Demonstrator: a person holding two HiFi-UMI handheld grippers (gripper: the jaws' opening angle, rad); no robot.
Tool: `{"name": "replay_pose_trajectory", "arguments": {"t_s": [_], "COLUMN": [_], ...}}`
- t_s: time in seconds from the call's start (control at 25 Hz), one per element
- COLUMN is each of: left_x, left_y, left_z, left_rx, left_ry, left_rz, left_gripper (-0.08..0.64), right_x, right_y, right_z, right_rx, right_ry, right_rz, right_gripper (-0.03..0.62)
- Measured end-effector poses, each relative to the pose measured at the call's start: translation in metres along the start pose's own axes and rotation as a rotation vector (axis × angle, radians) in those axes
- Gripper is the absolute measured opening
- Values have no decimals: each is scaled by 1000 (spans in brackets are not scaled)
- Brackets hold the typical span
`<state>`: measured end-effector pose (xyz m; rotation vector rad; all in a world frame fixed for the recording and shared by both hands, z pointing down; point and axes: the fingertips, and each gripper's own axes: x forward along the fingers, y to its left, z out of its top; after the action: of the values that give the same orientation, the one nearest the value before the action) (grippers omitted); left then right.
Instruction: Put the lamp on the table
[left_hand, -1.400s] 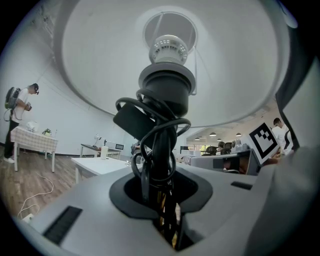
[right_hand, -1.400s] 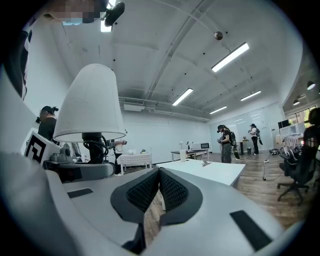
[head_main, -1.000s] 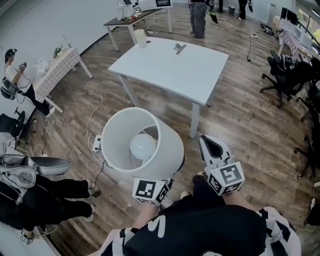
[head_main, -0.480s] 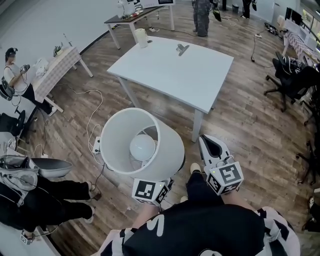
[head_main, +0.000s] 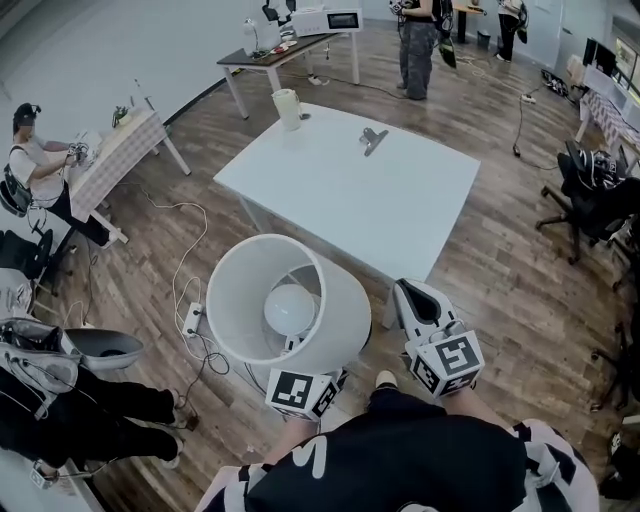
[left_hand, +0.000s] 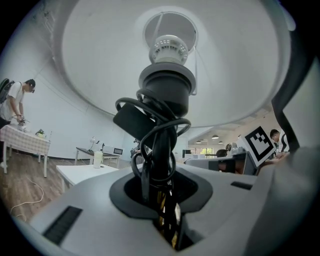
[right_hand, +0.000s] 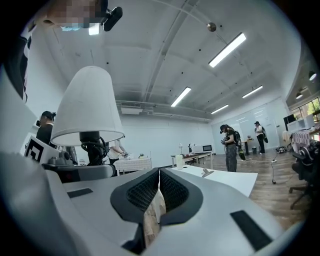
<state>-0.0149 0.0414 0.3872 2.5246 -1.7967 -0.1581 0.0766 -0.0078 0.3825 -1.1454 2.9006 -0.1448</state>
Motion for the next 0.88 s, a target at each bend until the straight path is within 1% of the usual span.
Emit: {"name": "replay_pose_trajectory", "arguments": {"t_s": [0.2,0.36,0.6,0.88], "left_x": [47,72,91,100], "left_y": [14,21,25,25], "left_z": [6,-3,-8,-10], "left_rx": [2,4,-5,-14], "left_ry": [-12,-12,-1,5], "left_rz": [21,45,55,74], "left_gripper": [80,80,80,80], "right_x": [35,55,72,74], "right_y": [-35,-57,-65,-76], "right_z": [8,4,-3,-1], "right_rx": [-12,-12,-7,8], "right_ry": [5,6,21,19], "right_rz": [29,51,92,101], "right_gripper": [20,20,20,20]}}
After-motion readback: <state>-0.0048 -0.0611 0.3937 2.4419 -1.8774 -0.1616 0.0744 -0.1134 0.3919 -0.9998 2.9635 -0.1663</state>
